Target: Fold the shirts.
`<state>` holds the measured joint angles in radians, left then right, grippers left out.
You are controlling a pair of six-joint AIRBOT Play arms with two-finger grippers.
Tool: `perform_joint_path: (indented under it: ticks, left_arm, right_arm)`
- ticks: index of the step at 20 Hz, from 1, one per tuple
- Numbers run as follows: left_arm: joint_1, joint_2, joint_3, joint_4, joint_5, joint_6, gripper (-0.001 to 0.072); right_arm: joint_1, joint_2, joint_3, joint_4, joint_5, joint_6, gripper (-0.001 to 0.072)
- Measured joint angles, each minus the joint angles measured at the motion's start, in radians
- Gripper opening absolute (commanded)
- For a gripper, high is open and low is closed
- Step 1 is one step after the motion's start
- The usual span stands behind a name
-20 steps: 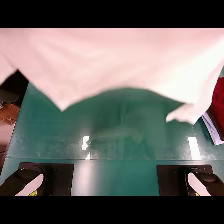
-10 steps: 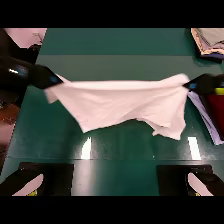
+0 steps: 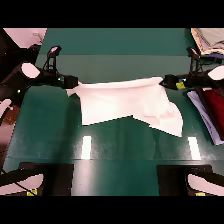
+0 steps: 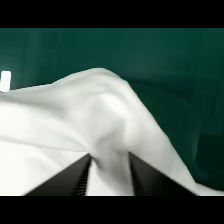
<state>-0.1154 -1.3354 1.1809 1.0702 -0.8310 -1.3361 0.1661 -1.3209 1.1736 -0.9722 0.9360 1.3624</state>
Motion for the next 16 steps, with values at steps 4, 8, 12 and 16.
perform_joint_path:
  ticks: [4, 8, 12, 16]
  left_arm:
    - [0.0, -0.024, 0.082, 0.02, 0.002, 0.001, 0.0546]
    - [0.0, -0.019, 0.192, 0.12, -0.167, 0.001, 0.0546]
    - [0.0, 0.007, 0.175, 0.213, -0.337, -0.017, 0.0546]
    - [0.0, 0.037, -0.008, 0.235, -0.381, -0.08, 0.0546]
  right_arm:
    - [-0.022, -0.084, 0.138, 0.002, 0.042, -0.002, 0.0474]
    - [-0.089, -0.07, 0.23, 0.001, 0.163, -0.005, 0.0471]
    - [-0.168, 0.037, 0.2, 0.002, 0.234, -0.031, 0.0471]
    - [-0.227, 0.174, 0.081, 0.002, 0.24, -0.058, 0.0458]
